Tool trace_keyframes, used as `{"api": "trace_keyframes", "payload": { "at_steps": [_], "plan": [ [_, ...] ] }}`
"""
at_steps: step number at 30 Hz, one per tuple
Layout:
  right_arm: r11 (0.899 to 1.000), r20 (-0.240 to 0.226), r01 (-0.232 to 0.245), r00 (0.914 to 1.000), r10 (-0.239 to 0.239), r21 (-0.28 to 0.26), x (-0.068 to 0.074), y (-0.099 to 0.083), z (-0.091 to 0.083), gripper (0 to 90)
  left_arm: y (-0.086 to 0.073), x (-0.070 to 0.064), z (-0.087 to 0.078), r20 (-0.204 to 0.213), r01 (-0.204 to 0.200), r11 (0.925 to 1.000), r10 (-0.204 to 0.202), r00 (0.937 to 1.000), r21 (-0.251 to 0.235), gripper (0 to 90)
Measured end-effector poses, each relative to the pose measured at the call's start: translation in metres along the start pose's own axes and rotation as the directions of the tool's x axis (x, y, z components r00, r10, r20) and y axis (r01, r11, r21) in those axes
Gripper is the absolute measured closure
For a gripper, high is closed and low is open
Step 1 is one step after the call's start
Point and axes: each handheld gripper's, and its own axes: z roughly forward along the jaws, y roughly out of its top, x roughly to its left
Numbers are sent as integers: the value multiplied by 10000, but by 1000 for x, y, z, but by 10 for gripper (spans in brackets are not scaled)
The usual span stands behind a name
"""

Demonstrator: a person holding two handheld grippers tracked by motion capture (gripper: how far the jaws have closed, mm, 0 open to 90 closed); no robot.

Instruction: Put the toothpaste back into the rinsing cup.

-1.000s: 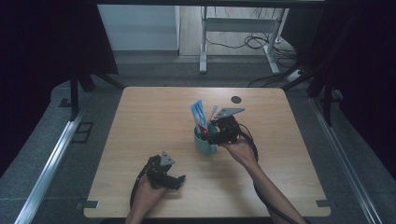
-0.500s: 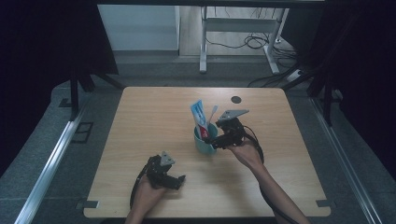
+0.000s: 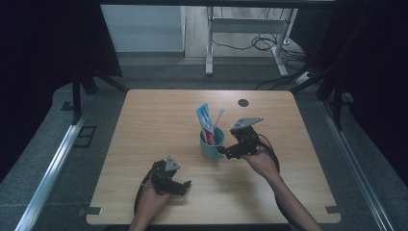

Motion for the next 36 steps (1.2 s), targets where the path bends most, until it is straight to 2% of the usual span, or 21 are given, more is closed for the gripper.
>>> {"api": "trace_keyframes", "payload": {
  "at_steps": [7,21,31,36],
  "plan": [
    [9999,153,-1,9999,-2,165,-5,-15,-7,46,0,0,0,-5,-45,10000,45,10000,-11,0],
    [9964,454,-61,9990,22,843,-12,-44,-19,0,0,0,0,-2,-9,10000,9,10000,-25,0],
    [9927,564,-164,9984,97,1198,-11,-72,-21,0,0,0,0,-7,4,10000,-5,10000,-32,0],
    [9927,534,-306,9983,245,1167,-9,-87,-21,0,0,0,0,-3,29,10000,-29,10000,-28,0]
  ]
}}
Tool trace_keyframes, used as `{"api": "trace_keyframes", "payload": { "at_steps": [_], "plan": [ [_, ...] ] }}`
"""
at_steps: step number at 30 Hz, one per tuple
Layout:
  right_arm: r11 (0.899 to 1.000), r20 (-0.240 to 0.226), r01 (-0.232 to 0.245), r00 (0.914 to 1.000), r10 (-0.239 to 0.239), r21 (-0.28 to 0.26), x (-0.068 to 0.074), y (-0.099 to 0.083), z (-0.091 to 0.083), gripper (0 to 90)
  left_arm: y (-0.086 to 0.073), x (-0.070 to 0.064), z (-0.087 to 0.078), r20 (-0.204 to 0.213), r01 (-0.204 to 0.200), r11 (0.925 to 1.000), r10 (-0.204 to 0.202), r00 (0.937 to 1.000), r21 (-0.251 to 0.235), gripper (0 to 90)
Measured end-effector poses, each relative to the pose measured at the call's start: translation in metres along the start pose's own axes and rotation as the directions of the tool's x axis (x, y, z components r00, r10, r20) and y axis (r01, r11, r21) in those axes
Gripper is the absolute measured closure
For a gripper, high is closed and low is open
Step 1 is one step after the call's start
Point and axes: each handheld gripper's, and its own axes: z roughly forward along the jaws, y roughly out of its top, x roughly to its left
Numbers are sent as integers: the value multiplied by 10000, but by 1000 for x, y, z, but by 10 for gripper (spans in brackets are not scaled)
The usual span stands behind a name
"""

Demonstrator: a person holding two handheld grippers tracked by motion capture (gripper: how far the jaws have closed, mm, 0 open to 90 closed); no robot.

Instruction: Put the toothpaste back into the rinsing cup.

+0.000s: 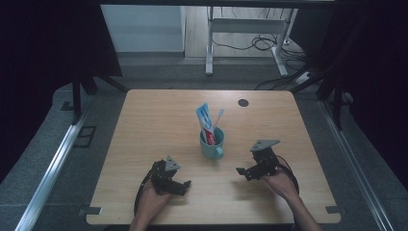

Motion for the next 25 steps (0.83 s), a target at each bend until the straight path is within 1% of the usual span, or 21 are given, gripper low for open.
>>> {"api": "trace_keyframes", "payload": {
  "at_steps": [7,14,15,20,22,25],
  "plan": [
    [9998,41,-159,9999,159,-121,4,-21,3,0,0,0,0,0,0,10000,0,10000,-1,0],
    [9996,82,-194,9998,196,-228,7,-38,7,0,0,0,0,1,0,10000,0,10000,-1,0],
    [9996,79,-212,9997,213,-197,7,-40,8,0,0,0,0,1,0,10000,0,10000,-2,0],
    [9999,286,3,9996,1,-136,9,-49,13,0,0,0,0,3,6,10000,-6,10000,0,0],
    [9999,358,89,9993,-84,-134,10,-50,12,0,0,0,0,4,3,10000,-3,10000,1,0],
    [9999,330,53,9994,-49,-120,10,-50,12,0,0,0,0,3,6,10000,-6,10000,0,0]
  ]
}}
